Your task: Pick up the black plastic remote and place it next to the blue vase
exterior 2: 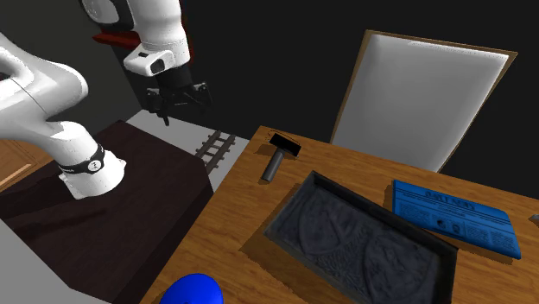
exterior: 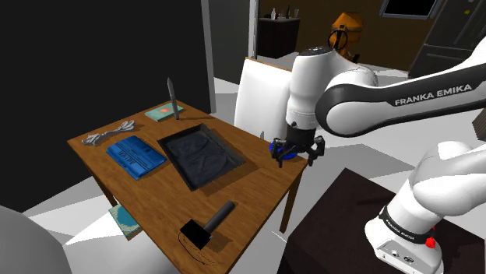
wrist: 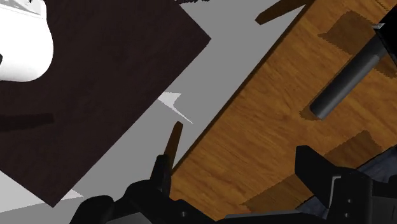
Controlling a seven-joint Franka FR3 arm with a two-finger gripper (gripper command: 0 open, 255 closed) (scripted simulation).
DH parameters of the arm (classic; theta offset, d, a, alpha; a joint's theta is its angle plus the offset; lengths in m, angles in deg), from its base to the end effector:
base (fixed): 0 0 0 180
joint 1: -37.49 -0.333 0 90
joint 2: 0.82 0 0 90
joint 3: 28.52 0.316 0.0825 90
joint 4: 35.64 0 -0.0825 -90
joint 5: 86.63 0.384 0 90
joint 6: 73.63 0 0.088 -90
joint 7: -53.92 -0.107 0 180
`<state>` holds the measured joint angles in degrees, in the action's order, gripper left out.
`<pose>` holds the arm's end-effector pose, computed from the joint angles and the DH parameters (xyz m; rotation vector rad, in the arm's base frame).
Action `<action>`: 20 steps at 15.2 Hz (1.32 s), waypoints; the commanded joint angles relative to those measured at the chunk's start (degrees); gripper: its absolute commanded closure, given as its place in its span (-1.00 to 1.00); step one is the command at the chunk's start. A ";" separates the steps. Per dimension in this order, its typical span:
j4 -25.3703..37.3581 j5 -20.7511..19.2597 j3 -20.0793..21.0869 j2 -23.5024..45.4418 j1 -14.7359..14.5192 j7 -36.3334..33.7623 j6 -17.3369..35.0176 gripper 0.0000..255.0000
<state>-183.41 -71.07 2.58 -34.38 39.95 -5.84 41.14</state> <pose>0.3249 0.1935 0.4212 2.8671 -1.1256 0.0007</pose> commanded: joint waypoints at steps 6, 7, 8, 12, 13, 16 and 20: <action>5.50 -3.07 12.67 17.36 6.58 -20.31 11.48 -1.00; 6.60 -4.79 14.44 20.34 7.82 -23.79 12.96 -1.00; 7.79 -6.96 16.17 23.51 9.09 -27.52 14.37 -1.00; 13.52 -20.46 19.62 38.19 11.34 -45.12 18.38 -1.00; 15.24 -24.16 18.99 41.90 10.53 -49.54 18.81 -1.00; 20.92 -32.48 14.54 51.42 5.59 -60.28 19.31 -1.00; 29.31 -38.40 8.22 61.58 -1.20 -70.04 19.30 -1.00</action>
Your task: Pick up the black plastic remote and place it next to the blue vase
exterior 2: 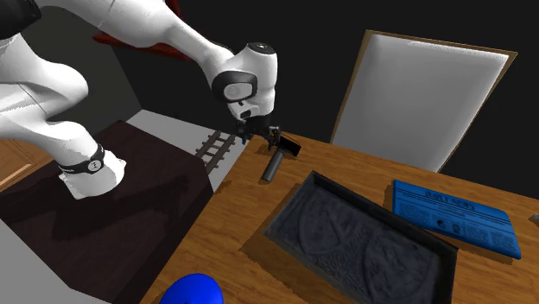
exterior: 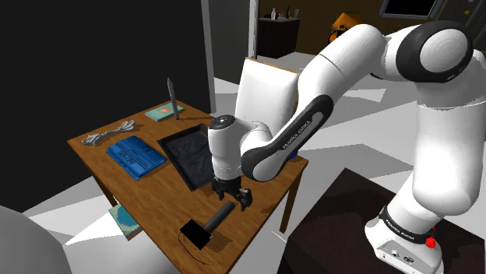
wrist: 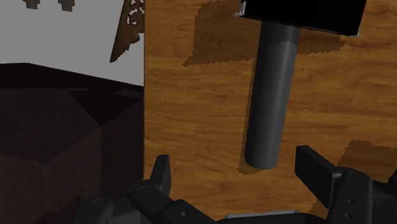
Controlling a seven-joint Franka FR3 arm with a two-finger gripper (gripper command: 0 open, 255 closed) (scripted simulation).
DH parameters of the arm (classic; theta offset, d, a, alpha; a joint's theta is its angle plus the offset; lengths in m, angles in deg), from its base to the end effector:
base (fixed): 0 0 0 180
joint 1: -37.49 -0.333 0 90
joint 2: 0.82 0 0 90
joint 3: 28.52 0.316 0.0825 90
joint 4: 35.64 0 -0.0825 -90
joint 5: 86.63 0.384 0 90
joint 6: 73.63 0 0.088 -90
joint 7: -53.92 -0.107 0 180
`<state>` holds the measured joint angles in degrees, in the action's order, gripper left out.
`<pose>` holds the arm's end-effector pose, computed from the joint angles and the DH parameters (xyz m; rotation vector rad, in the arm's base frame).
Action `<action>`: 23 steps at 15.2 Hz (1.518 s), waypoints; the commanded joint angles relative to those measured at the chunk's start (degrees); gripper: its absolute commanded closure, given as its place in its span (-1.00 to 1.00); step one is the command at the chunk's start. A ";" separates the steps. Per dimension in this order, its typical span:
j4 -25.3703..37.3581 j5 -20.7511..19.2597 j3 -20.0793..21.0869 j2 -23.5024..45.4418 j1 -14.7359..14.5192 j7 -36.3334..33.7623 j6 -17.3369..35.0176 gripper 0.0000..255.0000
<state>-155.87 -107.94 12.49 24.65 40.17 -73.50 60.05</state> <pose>0.4543 0.3466 0.2479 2.4296 -1.8886 -0.0605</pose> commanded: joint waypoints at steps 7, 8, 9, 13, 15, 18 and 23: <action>14.83 -4.91 -8.79 15.35 -8.90 -11.32 0.11 -1.00; 14.85 -5.23 -9.09 15.87 -9.12 -11.51 0.60 -1.00; 14.89 -5.54 -9.40 16.40 -9.35 -11.70 1.08 -1.00; 15.17 -6.78 -10.64 18.56 -10.25 -12.44 2.94 -1.00; 15.22 -6.96 -10.82 18.88 -10.39 -12.54 3.21 -1.00; 15.23 -6.96 -10.82 18.88 -10.39 -12.54 3.21 -1.00; 15.23 -6.96 -10.82 18.88 -10.39 -12.54 3.20 1.00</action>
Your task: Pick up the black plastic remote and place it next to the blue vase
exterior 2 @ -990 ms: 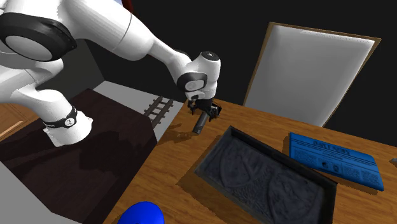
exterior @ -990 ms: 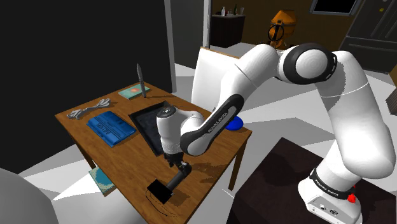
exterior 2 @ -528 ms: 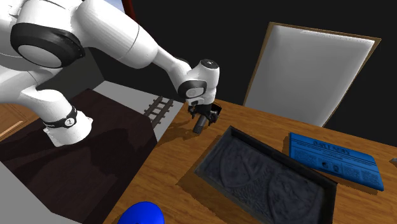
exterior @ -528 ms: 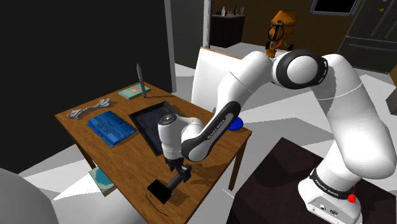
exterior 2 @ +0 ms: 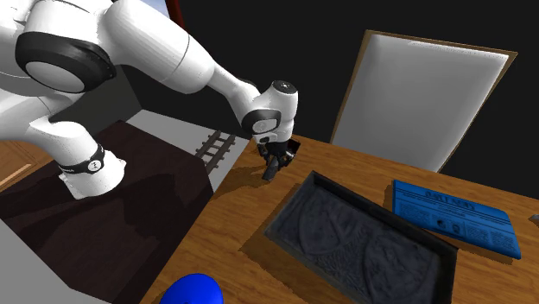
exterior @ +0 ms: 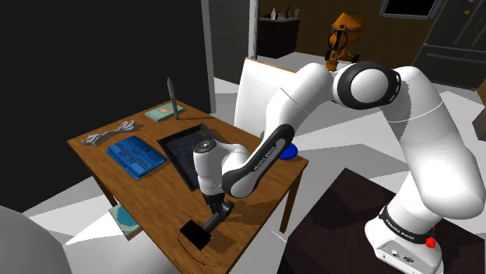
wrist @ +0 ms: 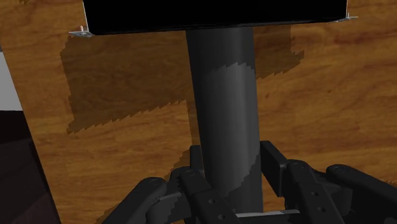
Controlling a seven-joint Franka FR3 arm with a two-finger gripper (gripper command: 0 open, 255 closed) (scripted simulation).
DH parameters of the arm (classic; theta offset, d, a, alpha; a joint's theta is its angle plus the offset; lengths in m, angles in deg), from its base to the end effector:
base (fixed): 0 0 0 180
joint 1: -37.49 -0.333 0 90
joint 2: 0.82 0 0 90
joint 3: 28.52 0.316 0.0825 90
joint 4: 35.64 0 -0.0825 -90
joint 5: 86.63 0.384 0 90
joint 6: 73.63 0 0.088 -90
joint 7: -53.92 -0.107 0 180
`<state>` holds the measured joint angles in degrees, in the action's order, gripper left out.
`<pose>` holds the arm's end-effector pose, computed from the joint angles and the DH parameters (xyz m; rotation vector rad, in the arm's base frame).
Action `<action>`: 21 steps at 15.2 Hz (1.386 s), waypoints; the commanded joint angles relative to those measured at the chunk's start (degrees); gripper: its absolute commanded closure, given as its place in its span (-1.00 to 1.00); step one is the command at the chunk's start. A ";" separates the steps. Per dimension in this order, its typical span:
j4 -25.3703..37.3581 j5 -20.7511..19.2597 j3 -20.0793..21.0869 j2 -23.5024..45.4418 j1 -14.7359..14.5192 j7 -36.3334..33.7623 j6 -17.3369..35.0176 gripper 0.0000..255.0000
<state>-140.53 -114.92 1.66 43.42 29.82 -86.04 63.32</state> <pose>0.5092 0.3726 0.1478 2.2384 -2.1135 -0.0729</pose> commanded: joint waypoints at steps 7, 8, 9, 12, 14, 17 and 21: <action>-0.21 0.01 0.01 0.06 -0.02 -0.02 -0.01 1.00; -0.11 0.02 0.01 0.11 -0.04 0.00 -0.06 1.00; -0.31 0.31 0.33 -0.50 0.21 0.15 -0.47 1.00; -0.82 1.25 1.31 -2.28 0.93 0.62 -1.74 1.00; -1.09 1.89 1.96 -3.45 1.41 0.95 -2.61 1.00; -1.41 2.88 2.92 -5.16 2.12 1.47 -3.95 1.00; -1.66 4.25 4.17 -7.39 3.04 2.19 -5.81 1.00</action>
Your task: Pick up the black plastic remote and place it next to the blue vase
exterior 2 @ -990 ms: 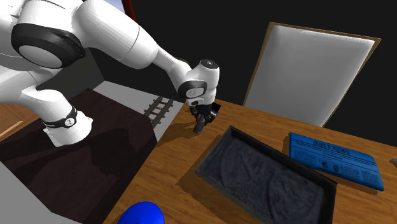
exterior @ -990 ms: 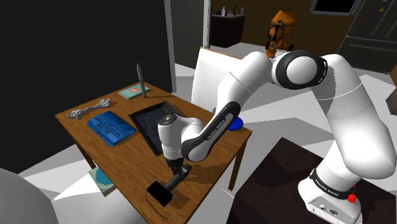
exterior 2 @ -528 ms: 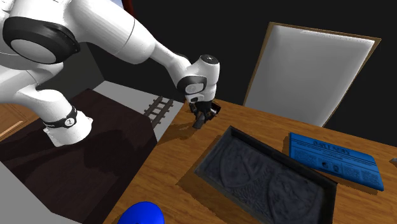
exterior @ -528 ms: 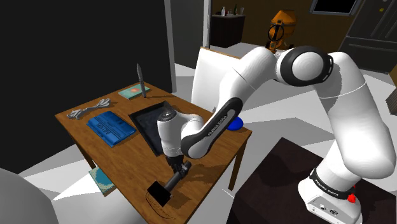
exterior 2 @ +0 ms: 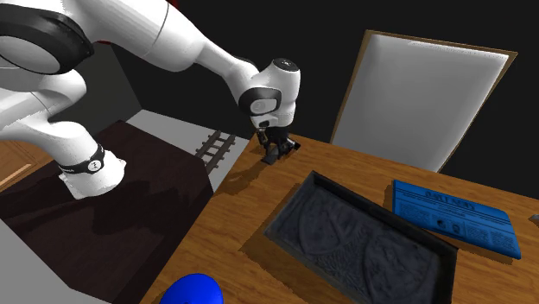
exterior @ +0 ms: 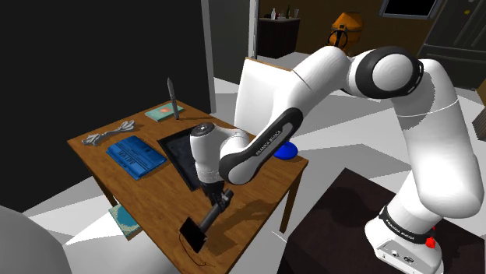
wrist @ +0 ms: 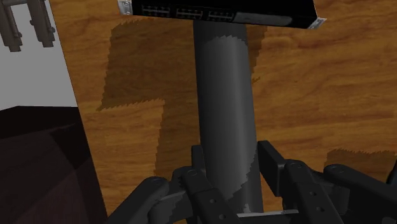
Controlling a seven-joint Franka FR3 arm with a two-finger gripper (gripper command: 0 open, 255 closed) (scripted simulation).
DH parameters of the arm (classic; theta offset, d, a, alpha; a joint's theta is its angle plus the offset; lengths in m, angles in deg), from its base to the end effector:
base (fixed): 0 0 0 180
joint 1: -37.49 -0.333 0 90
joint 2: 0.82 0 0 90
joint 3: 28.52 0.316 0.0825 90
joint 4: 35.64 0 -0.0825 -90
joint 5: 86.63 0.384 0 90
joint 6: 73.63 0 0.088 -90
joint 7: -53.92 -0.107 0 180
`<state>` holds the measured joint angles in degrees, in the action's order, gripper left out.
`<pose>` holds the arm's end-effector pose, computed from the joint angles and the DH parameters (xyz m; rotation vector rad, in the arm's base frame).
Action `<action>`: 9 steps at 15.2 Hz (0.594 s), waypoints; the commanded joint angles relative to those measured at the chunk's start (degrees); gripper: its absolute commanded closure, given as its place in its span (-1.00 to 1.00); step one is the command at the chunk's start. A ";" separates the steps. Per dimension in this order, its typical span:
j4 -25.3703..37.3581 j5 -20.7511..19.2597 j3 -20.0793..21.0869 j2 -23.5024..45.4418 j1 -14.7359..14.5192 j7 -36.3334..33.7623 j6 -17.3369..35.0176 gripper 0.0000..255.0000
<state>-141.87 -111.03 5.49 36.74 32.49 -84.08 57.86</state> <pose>0.5082 0.3739 0.2095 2.2366 -2.1092 -0.0757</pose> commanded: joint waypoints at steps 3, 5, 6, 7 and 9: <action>-0.37 1.41 1.25 -2.32 1.03 0.78 -1.80 1.00; -0.34 2.12 1.84 -3.37 1.45 1.16 -2.79 1.00; -0.30 2.47 2.13 -3.89 1.66 1.36 -3.30 1.00; -0.25 2.83 2.41 -4.40 1.87 1.55 -3.81 1.00; -0.12 3.54 2.96 -5.41 2.27 1.93 -4.84 1.00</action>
<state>-142.02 -107.84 8.18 31.83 34.57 -82.32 53.51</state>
